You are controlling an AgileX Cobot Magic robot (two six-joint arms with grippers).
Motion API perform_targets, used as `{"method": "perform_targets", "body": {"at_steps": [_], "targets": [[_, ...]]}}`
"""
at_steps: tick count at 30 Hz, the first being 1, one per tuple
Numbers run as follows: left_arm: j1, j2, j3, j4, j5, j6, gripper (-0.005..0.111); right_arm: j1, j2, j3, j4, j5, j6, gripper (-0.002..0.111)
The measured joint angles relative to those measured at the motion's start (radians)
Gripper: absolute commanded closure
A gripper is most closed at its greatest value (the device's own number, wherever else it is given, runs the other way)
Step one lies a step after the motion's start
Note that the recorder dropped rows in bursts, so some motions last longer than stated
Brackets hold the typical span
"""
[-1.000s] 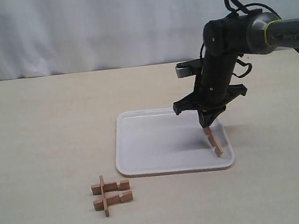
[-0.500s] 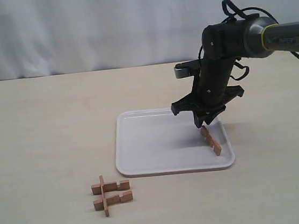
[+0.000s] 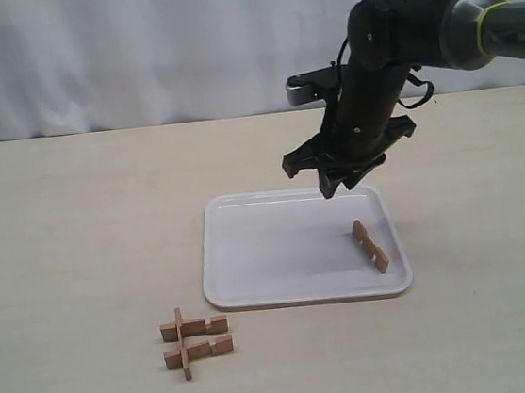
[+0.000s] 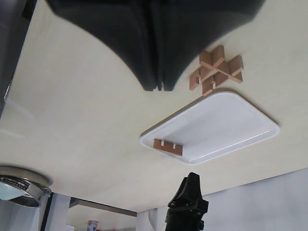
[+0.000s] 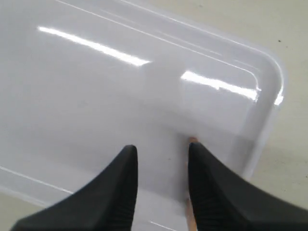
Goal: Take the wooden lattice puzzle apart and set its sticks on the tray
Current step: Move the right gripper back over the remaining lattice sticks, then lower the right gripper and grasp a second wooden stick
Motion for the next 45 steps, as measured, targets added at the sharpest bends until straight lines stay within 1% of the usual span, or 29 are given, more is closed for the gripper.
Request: {"method": "perform_targets", "body": {"at_steps": [9,24,27,35,39,45], "targets": [[0.0,0.0,0.0,0.0,0.0,0.0,0.107,0.156,-0.021,0.0,0.004,0.016,0.002,0.074],[0.0,0.0,0.0,0.0,0.0,0.0,0.107,0.413,-0.021,-0.002,0.007,0.009,0.153,0.074],[0.0,0.0,0.0,0.0,0.0,0.0,0.107,0.441,0.018,-0.049,0.009,0.056,0.177,0.074],[0.0,0.0,0.0,0.0,0.0,0.0,0.107,0.473,0.209,-0.276,0.002,0.143,0.235,0.074],[0.0,0.0,0.0,0.0,0.0,0.0,0.107,0.473,0.268,-0.327,-0.01,0.145,0.276,0.074],[0.0,0.0,0.0,0.0,0.0,0.0,0.107,0.473,0.308,-0.339,-0.007,0.134,0.324,0.074]]}}
